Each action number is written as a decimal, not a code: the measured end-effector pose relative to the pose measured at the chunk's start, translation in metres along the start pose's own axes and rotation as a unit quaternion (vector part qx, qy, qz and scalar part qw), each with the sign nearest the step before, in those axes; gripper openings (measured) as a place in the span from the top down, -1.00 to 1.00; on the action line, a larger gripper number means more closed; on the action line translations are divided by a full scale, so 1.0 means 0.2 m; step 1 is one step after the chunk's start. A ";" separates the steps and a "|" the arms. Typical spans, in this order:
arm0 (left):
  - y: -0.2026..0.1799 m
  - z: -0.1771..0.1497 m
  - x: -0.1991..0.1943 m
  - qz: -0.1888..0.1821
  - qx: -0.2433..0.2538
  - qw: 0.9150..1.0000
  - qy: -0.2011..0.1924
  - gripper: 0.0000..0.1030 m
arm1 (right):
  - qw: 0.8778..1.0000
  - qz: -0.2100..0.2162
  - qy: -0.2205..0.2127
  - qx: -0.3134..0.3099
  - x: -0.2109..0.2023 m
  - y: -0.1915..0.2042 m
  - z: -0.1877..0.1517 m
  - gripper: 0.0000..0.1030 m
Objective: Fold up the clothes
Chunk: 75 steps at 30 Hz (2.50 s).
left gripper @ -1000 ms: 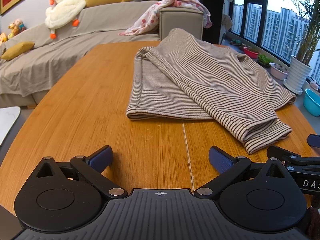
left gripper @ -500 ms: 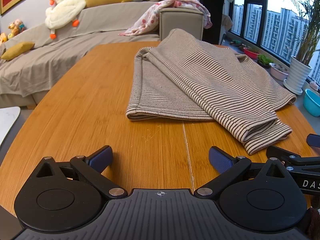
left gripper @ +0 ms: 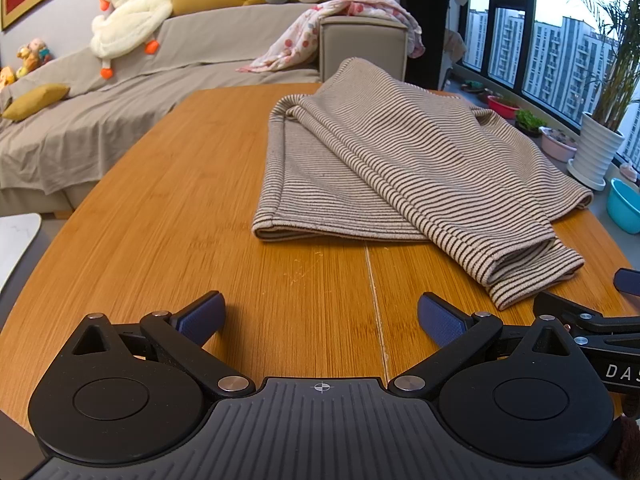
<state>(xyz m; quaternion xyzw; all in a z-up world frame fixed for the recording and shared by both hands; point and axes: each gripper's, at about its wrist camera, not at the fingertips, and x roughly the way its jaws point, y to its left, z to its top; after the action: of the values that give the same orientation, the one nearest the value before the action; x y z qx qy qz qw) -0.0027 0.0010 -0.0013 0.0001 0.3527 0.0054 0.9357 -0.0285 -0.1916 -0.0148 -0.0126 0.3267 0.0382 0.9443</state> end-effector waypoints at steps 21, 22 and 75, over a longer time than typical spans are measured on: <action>0.00 -0.01 0.00 0.000 0.000 1.000 -0.001 -1.00 | 1.000 0.000 -0.007 0.000 -0.01 0.00 0.00 -1.00; 0.00 -0.01 0.00 0.000 -0.001 1.000 -0.001 -1.00 | 1.000 0.000 -0.007 0.000 0.00 0.00 0.00 -1.00; 0.15 0.69 0.57 -0.234 -0.008 0.971 -0.052 -1.00 | 0.978 0.136 -0.132 0.086 0.51 -0.30 0.73 -1.00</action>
<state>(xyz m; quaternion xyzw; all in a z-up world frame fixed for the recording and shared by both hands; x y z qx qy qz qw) 0.1724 0.0329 0.0273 -0.0893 0.2933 -0.2109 0.9282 0.1459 -0.2370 0.0377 0.1183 0.2001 0.1393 0.9626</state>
